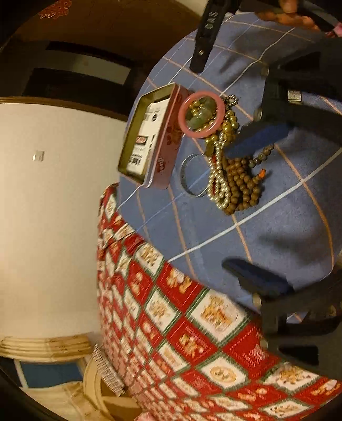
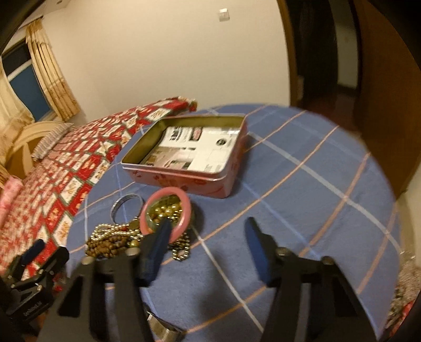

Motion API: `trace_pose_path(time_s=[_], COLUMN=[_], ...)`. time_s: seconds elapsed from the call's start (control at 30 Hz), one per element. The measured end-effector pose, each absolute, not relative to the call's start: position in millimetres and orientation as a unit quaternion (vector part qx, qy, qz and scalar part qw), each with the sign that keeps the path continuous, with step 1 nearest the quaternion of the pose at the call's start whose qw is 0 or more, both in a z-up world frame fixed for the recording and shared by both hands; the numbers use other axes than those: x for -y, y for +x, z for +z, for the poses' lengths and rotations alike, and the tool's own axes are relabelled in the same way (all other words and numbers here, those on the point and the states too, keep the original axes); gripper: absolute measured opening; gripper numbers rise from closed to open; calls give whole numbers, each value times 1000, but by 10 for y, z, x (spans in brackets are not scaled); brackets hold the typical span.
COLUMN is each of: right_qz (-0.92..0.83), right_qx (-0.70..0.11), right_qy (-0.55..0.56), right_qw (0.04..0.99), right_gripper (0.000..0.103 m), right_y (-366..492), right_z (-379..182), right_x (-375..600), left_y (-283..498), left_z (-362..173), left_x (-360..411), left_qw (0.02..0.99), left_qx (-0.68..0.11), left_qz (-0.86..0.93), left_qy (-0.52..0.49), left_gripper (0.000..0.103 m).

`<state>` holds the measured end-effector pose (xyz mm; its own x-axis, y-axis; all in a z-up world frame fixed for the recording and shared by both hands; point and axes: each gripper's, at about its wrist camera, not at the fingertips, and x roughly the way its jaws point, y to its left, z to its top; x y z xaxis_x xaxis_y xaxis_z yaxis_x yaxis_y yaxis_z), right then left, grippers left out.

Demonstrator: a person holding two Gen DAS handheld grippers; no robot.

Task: Organize jewelry
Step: 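Grasp the pink bangle with the right tool and lift it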

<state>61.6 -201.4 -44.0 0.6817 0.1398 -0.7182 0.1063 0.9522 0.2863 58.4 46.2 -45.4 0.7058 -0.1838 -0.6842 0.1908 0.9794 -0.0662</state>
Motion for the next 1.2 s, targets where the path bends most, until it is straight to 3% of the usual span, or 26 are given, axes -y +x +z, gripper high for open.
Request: trace_pose_path(time_s=[0.1,0.53,0.57,0.67,1.03,1.2], right_qz=[36,68,76,87,128,115], right_qx=[-412,-473,-479,-462,-407,-418], right_qy=[172,186,196,213,274,274], right_qw=[894,859,853,856,862,859], right_gripper=[37,33,26,20,20,20], right_y=[748,1245,1267,1211,930,831], right_z=[-518,-851,-892,-840,-463,-475], right_x=[2042,1969,1987,2065,2412,2603], left_y=[605,956,968,988,1092,1071], left_z=[-493,-407,-412,-420,-422,-375], left_x=[-399,-245,-245,-253,172,393], left_qw=[918,918,918,918,906,901], left_qx=[-377,-375,-376,-377,-388,-387], left_qz=[-121,-126,-126,-125,-169,-194], left_qy=[9,9,11,11,19,27], left_gripper=[65,65,65,65,65,65])
